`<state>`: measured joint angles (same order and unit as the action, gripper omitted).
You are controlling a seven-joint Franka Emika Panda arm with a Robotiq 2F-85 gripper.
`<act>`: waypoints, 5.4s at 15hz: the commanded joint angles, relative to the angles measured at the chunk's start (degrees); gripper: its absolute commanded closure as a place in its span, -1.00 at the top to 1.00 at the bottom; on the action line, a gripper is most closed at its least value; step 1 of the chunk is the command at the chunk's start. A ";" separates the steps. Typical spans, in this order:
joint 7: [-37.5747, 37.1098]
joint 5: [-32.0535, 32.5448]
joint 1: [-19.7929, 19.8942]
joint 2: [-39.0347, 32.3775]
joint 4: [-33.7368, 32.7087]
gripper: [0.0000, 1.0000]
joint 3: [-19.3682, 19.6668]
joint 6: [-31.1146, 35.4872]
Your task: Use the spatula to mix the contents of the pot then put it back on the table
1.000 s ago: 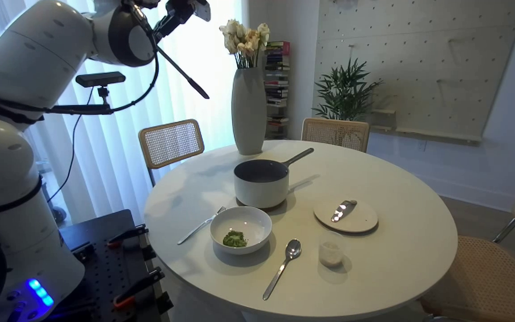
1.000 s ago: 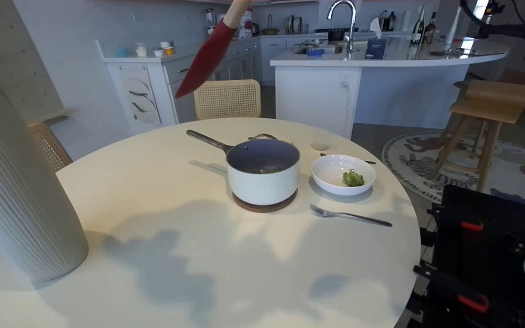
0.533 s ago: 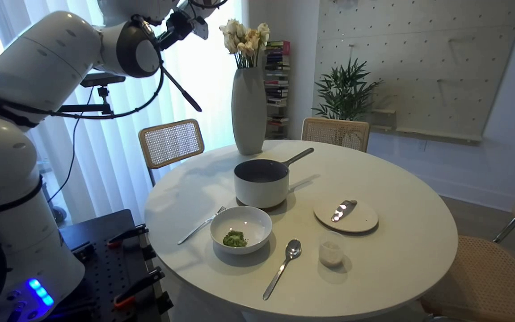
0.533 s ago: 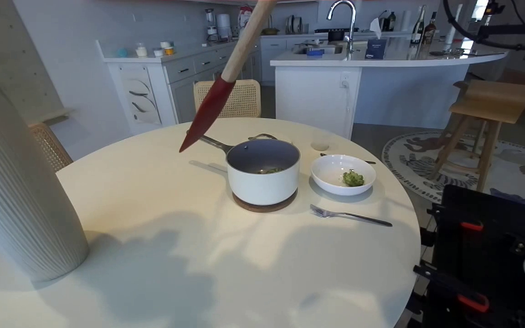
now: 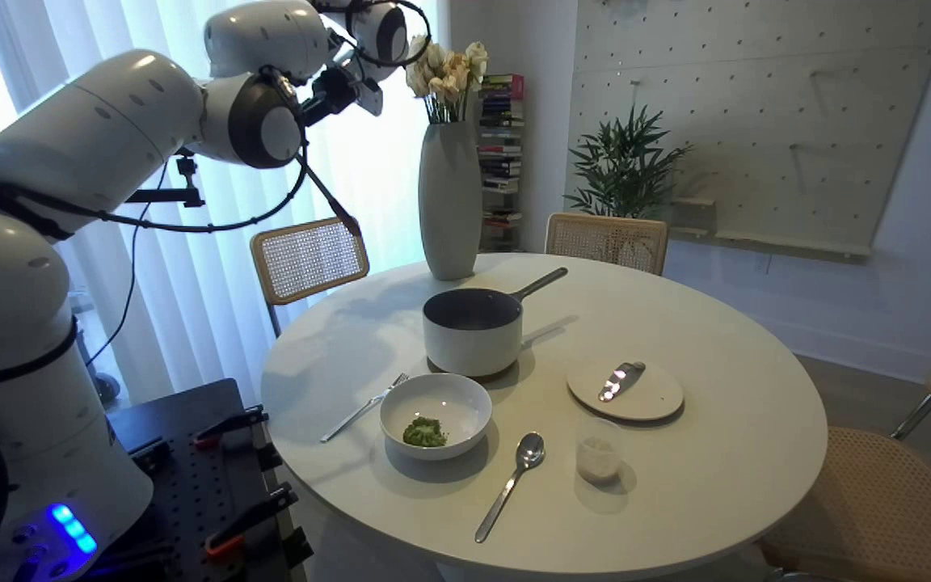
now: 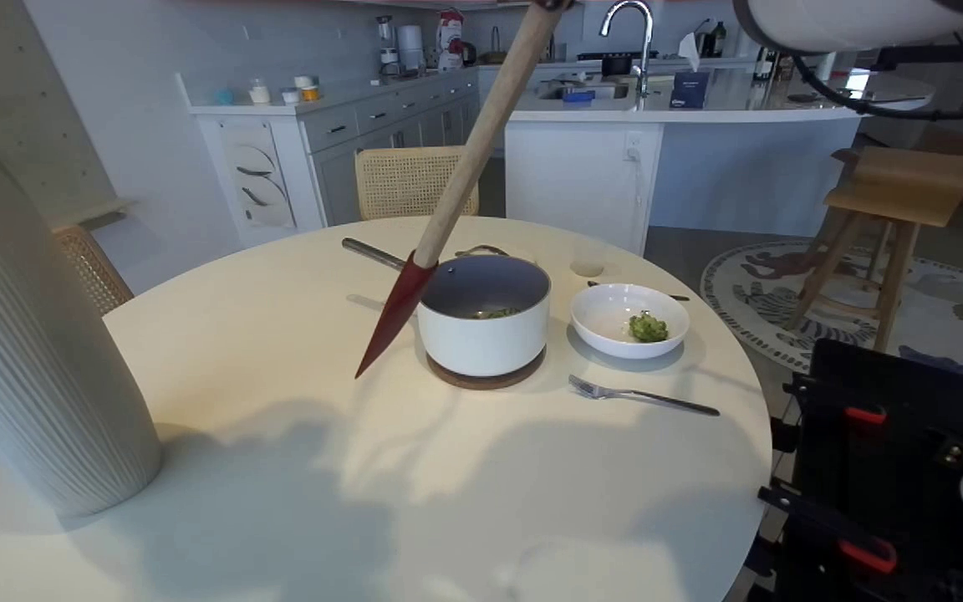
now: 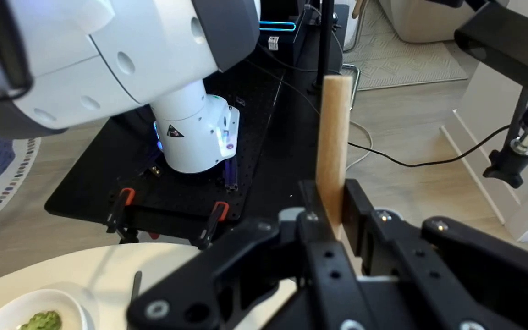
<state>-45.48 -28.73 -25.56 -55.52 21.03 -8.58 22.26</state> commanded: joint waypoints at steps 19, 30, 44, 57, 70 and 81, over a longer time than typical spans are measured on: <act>2.19 15.34 -1.50 -9.04 -0.79 -0.92 2.13 15.30; -0.08 18.21 -1.24 -13.26 -1.35 -0.92 2.26 23.82; -3.29 21.04 -0.89 -18.21 -1.45 -0.92 4.06 33.40; -2.60 21.34 -1.64 -21.82 -0.99 -0.92 3.78 32.82; -2.80 21.23 -2.63 -28.12 -1.16 -0.92 3.63 32.75; -3.60 20.98 -2.66 -29.23 1.56 -0.01 3.80 39.06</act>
<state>-47.63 -7.96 -27.83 -84.76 22.22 -4.70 59.20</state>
